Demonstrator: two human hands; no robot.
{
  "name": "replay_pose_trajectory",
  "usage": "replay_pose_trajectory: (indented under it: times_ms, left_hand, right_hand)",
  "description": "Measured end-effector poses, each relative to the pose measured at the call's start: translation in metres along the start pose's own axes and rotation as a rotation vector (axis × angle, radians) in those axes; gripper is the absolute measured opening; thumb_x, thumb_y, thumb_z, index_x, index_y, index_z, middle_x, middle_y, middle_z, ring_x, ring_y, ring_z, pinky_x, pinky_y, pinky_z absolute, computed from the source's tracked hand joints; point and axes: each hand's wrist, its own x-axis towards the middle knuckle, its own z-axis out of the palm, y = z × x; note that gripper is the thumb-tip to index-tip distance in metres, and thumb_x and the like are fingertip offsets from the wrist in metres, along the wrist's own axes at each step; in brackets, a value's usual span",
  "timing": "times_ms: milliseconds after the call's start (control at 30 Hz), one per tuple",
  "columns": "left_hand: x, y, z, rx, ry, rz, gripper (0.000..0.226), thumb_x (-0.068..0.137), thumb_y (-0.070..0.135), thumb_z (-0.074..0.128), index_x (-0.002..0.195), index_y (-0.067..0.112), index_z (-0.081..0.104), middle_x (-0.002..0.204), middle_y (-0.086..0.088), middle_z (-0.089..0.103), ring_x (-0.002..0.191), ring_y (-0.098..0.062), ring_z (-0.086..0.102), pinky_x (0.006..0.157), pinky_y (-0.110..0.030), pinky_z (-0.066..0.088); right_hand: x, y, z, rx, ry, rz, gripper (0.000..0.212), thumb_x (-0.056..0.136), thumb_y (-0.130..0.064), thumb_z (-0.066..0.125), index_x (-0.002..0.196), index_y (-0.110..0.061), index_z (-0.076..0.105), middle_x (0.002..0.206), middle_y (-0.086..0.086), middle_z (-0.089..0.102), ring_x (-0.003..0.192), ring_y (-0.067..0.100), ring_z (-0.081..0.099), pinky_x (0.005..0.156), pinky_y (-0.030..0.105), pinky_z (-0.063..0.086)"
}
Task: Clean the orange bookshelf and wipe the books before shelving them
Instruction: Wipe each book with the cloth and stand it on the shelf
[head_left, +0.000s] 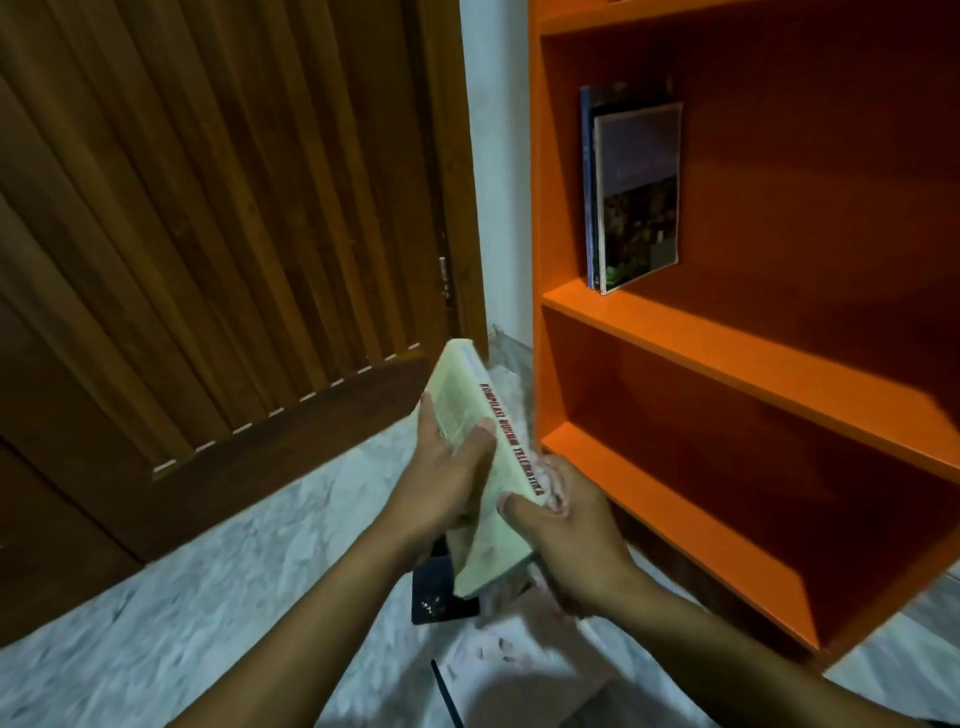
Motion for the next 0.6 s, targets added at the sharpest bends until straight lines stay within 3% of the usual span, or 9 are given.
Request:
replay_pose_trajectory:
  times_ms: [67,133,200,300,400,467,533,600]
  left_hand:
    - [0.004,-0.007,0.007,-0.006,0.057,0.052,0.101,0.093,0.042,0.064,0.146,0.054,-0.02,0.126,0.012,0.043,0.089,-0.005,0.061,0.08,-0.042,0.06]
    - [0.006,-0.015,0.012,0.061,0.188,0.083,0.112,0.088,0.036,0.07,0.144,0.053,-0.024,0.128,0.009,0.045,0.098,-0.016,0.062,0.091,-0.049,0.056]
    - [0.008,-0.022,0.014,0.03,0.273,0.06,0.105,0.085,0.029,0.068,0.145,0.051,-0.016,0.127,-0.003,0.056,0.1,-0.025,0.066,0.088,-0.052,0.057]
    - [0.015,-0.029,0.009,-0.224,0.289,-0.004,0.083,0.096,0.01,0.058,0.151,0.038,0.004,0.121,-0.01,0.064,0.09,-0.024,0.072,0.083,-0.051,0.06]
    - [0.022,-0.033,0.001,-0.405,0.256,0.003,0.074,0.098,0.005,0.055,0.152,0.034,0.014,0.119,-0.012,0.068,0.086,-0.023,0.076,0.077,-0.051,0.061]
    - [0.023,-0.032,-0.004,-0.443,0.229,0.016,0.073,0.098,0.005,0.055,0.153,0.034,0.015,0.116,-0.013,0.07,0.087,-0.028,0.076,0.073,-0.051,0.061]
    - [0.022,-0.03,-0.011,-0.454,0.202,0.048,0.075,0.099,0.006,0.053,0.154,0.038,0.013,0.114,-0.012,0.071,0.088,-0.031,0.075,0.07,-0.05,0.061]
    - [0.015,-0.025,-0.019,-0.452,0.164,0.1,0.077,0.101,0.006,0.05,0.154,0.046,0.01,0.118,-0.013,0.07,0.087,-0.03,0.074,0.068,-0.046,0.062]
  right_hand:
    - [-0.007,0.005,0.002,-0.43,0.013,-0.199,0.03,0.091,-0.027,0.065,0.119,-0.031,0.055,0.108,-0.011,0.065,0.093,0.004,0.066,0.071,0.024,0.057]
    - [-0.009,0.011,0.0,-0.752,-0.002,-0.361,0.036,0.09,-0.038,0.059,0.125,-0.033,0.051,0.113,-0.015,0.061,0.101,0.002,0.057,0.082,0.028,0.053]
    - [-0.011,0.012,0.001,-0.892,-0.022,-0.389,0.043,0.088,-0.046,0.051,0.129,-0.033,0.048,0.119,-0.013,0.059,0.107,0.008,0.053,0.088,0.032,0.051]
    - [-0.016,0.004,0.009,-1.062,-0.08,-0.419,0.055,0.086,-0.058,0.041,0.134,-0.032,0.045,0.128,-0.01,0.052,0.117,0.013,0.048,0.093,0.034,0.049]
    - [-0.013,-0.01,0.005,-0.907,-0.237,-0.3,0.049,0.09,-0.054,0.058,0.134,-0.034,0.047,0.124,-0.014,0.047,0.114,0.007,0.048,0.092,0.027,0.049]
    - [-0.003,-0.024,-0.009,-0.599,-0.337,-0.138,0.039,0.093,-0.034,0.067,0.129,-0.027,0.057,0.113,-0.016,0.055,0.095,-0.003,0.061,0.073,0.013,0.051]
    - [0.007,-0.036,-0.028,-0.359,-0.263,-0.024,0.016,0.097,-0.017,0.062,0.111,-0.02,0.068,0.088,-0.012,0.069,0.065,-0.006,0.063,0.054,0.008,0.044]
    - [0.017,-0.044,-0.048,-0.144,-0.071,0.132,0.013,0.098,-0.012,0.058,0.093,-0.012,0.069,0.065,-0.002,0.069,0.056,0.008,0.063,0.051,0.017,0.045]
